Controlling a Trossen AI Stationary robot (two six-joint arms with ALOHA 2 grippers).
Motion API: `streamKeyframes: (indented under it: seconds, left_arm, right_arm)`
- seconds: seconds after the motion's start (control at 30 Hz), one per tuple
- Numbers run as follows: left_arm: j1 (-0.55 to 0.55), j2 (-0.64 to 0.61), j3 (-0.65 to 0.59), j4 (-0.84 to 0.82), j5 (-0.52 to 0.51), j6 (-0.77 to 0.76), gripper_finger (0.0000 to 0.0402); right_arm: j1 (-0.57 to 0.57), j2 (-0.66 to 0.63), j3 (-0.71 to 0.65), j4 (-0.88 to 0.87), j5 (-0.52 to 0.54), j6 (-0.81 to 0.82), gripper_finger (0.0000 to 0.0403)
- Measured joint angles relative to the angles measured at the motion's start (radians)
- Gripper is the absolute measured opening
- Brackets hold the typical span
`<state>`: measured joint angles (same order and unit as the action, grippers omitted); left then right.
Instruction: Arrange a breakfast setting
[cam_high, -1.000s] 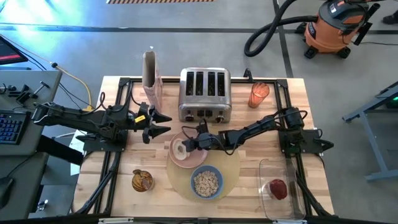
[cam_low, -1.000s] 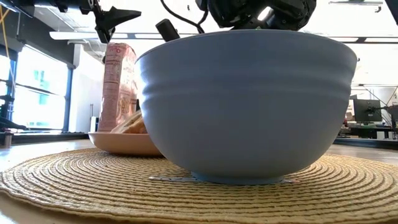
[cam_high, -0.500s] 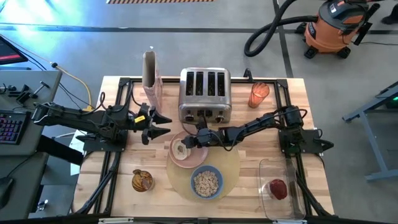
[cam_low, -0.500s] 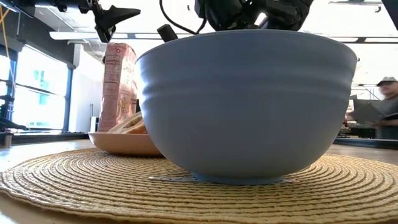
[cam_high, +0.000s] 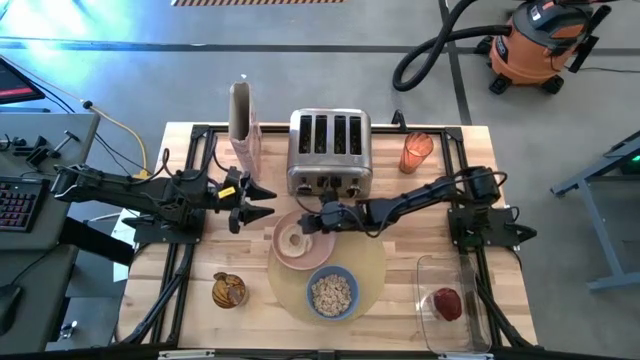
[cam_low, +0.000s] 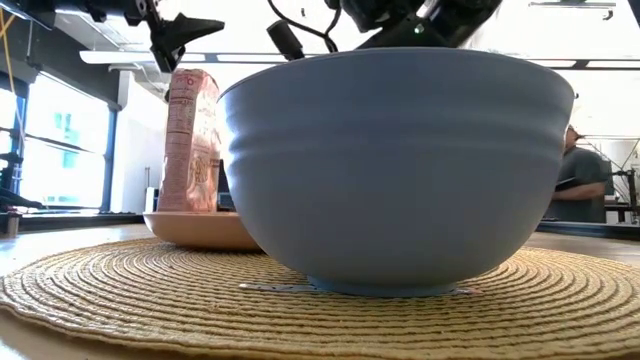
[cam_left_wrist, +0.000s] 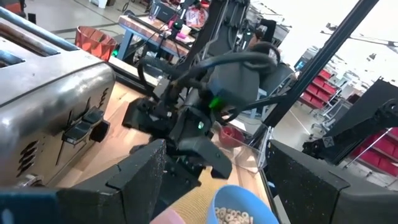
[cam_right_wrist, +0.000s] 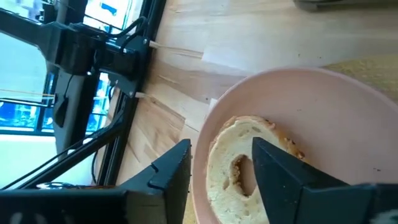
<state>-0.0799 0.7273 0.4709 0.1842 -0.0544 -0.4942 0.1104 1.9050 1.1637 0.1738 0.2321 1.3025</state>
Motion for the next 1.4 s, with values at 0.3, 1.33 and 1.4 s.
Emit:
streamKeyframes:
  seconds: [0.3, 1.33, 1.4]
  left_arm:
    - [0.0, 0.0, 0.0, -0.006, 0.0, 0.0, 0.0266]
    - [0.0, 0.0, 0.0, 0.0, 0.001, 0.08, 0.0266]
    - [0.0, 0.0, 0.0, 0.001, 0.001, 0.078, 0.0266]
  right_arm:
    - [0.006, -0.046, 0.0, -0.018, -0.003, -0.004, 0.014]
    - [0.149, -0.604, 0.0, -0.841, 0.27, -0.046, 0.0139]
    - [0.155, -0.626, 0.0, -0.888, 0.272, -0.046, 0.0139]
